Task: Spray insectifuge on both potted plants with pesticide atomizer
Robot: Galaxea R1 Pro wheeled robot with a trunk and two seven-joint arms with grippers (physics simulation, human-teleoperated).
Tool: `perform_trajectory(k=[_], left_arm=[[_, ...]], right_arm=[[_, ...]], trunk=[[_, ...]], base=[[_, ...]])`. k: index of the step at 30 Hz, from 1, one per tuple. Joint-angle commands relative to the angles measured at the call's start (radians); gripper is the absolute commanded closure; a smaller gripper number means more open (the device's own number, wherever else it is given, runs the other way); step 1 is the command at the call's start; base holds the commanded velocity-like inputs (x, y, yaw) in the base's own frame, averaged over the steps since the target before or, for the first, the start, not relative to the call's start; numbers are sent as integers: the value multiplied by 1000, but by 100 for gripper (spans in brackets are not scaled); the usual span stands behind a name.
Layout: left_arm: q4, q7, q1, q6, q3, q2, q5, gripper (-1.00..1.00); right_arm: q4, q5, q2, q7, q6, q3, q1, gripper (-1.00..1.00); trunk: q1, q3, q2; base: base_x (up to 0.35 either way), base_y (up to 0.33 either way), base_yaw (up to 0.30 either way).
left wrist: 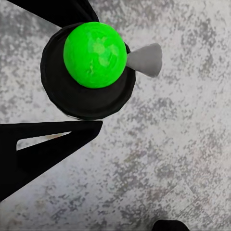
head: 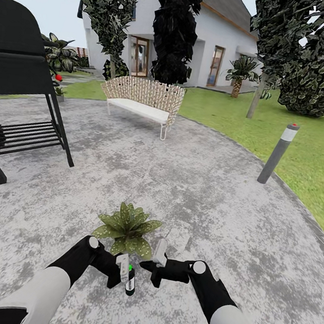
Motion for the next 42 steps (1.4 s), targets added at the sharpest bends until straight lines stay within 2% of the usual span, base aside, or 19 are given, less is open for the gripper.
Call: perform_trajectory(k=[1, 10, 14, 16, 42], left_arm=[[-1, -4, 0, -8, 9, -2, -10, 100], [-1, -6, -2, -11, 7, -15, -10, 100], [-1, -7, -6, -15, 4, -16, 22, 100], [-1, -7, -6, -16, 2, -15, 26, 100], [0, -30, -6, -39, 2, -22, 29, 100]], right_arm=[[-1, 9, 0, 1, -5, -1, 0, 100], [0, 9, 0, 1, -5, -1, 0, 100], [0, 10, -1, 1, -5, -1, 0, 100], [0, 10, -1, 1, -5, -1, 0, 100], [-1, 10, -1, 1, -5, -2, 0, 100]], trunk=[[0, -1, 0], [0, -1, 0], [0, -1, 0], [0, -1, 0], [0, -1, 0]], base=[[0, 0, 0], [0, 0, 0], [0, 0, 0], [0, 0, 0], [0, 0, 0]])
